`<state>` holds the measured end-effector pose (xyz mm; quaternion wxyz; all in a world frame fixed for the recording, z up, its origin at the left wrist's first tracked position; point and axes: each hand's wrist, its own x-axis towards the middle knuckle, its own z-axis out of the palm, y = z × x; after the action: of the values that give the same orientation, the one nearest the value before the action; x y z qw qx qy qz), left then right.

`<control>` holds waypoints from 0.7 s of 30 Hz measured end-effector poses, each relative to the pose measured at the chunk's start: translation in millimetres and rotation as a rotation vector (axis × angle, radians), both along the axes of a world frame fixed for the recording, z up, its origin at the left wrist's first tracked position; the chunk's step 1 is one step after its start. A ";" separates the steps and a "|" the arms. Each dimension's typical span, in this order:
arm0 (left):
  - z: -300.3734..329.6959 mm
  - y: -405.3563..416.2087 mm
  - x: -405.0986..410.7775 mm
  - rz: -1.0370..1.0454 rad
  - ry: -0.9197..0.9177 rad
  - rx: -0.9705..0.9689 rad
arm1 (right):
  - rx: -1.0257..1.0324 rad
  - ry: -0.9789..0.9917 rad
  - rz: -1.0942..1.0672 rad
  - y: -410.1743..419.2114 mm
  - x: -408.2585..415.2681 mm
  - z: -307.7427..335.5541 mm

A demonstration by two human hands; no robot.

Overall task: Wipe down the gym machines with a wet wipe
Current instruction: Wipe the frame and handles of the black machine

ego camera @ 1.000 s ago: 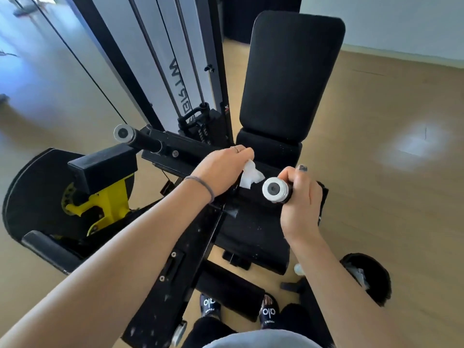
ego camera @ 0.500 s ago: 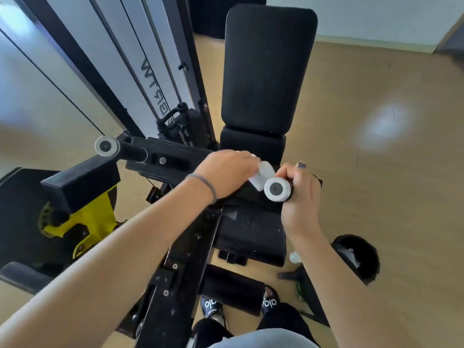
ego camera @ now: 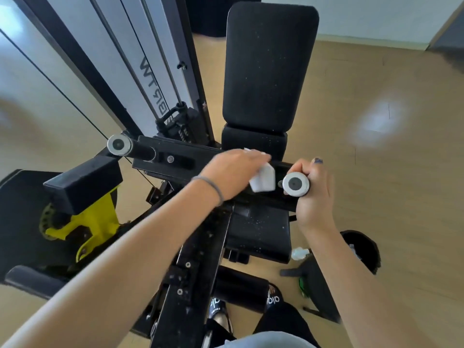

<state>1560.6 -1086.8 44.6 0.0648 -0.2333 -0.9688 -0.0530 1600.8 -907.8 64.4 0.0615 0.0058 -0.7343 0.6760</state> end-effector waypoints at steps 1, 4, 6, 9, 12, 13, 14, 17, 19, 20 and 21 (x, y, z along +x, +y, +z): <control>1.9 -24.7 1.1 0.091 -0.010 -0.005 | -0.020 -0.008 -0.011 0.0 0.0 -1.1; 4.5 -102.9 14.9 0.300 0.070 -0.054 | 0.000 -0.038 -0.069 -0.7 -0.2 -5.7; 1.7 -117.0 21.3 0.314 0.049 -0.043 | -0.018 -0.048 -0.113 -3.3 4.5 1.8; -2.8 -102.6 16.1 0.274 -0.039 0.106 | -0.048 0.037 -0.208 -16.6 20.8 30.4; -14.7 -104.5 14.5 0.094 -0.091 0.147 | 0.173 0.349 -0.235 -44.2 33.8 60.6; -18.4 -112.6 13.8 0.062 -0.091 0.149 | 0.299 0.460 -0.257 -52.6 34.8 64.1; -22.1 -121.0 14.4 0.038 -0.054 0.158 | 0.427 0.546 -0.288 -58.5 34.6 64.9; -35.9 -147.9 24.9 0.128 0.016 0.298 | 0.684 0.675 -0.332 -70.6 36.0 60.2; -45.0 -160.3 39.0 0.169 0.094 0.327 | 0.684 0.698 -0.219 -83.4 37.3 53.8; -49.1 -163.4 46.8 0.164 0.165 0.285 | 0.664 0.663 -0.124 -92.4 36.0 48.1; -52.1 -164.4 53.3 0.165 0.210 0.276 | 0.664 0.584 -0.037 -102.9 32.0 39.3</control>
<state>1613.9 -1251.2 -7.4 0.2008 -0.1465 -0.9561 -0.1552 1632.8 -1010.7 103.7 0.2734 0.2029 -0.8634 0.3722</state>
